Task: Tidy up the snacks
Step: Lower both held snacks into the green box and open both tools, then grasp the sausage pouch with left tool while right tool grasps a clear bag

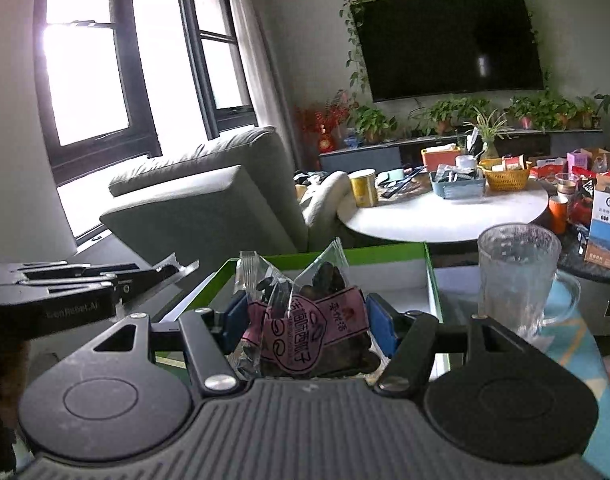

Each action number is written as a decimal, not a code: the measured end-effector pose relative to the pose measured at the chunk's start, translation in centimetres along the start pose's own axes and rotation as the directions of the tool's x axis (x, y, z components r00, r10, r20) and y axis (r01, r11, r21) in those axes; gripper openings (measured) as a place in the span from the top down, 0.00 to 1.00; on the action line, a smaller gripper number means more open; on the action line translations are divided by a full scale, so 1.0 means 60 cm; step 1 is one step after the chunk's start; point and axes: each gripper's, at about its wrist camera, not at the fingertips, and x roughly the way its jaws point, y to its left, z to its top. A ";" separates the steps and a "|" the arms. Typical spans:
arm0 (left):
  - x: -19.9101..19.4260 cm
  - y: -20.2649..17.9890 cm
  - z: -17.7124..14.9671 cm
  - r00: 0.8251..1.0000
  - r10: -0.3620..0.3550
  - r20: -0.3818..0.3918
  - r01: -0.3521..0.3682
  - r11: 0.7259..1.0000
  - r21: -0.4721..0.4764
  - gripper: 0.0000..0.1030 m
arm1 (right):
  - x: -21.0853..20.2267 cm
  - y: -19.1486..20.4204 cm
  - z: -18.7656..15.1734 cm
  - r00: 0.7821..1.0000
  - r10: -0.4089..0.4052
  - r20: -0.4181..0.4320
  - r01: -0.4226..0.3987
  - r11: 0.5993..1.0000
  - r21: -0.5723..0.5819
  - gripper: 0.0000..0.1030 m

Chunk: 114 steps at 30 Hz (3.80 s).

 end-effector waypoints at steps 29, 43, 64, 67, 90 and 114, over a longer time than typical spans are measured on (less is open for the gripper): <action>0.094 0.007 -0.021 0.994 0.002 -0.113 -0.005 1.000 -0.023 0.67 | 0.083 -0.034 -0.004 0.995 -0.051 -0.082 0.058 0.995 0.077 0.55; -0.059 -0.001 -0.052 0.995 -0.055 -0.079 0.055 0.998 0.005 0.58 | 0.004 -0.008 0.000 0.995 -0.073 -0.069 0.075 0.997 0.031 0.55; -0.241 -0.154 -0.218 0.857 -0.452 -0.248 0.493 0.858 0.143 0.28 | -0.150 0.006 -0.081 0.980 -0.149 -0.132 0.149 0.989 -0.008 0.55; -0.234 -0.166 -0.226 0.849 -0.444 -0.287 0.496 0.857 0.141 0.28 | -0.163 0.006 -0.094 0.978 -0.157 -0.137 0.155 0.988 -0.028 0.55; -0.222 -0.172 -0.244 0.802 -0.499 -0.329 0.560 0.819 0.125 0.48 | -0.130 -0.036 -0.154 0.958 -0.150 -0.244 0.164 0.985 0.042 0.55; -0.227 -0.007 -0.187 0.948 -0.281 -0.150 0.290 0.956 0.045 0.48 | 0.002 0.006 -0.136 0.898 -0.311 -0.310 0.356 0.929 0.100 0.55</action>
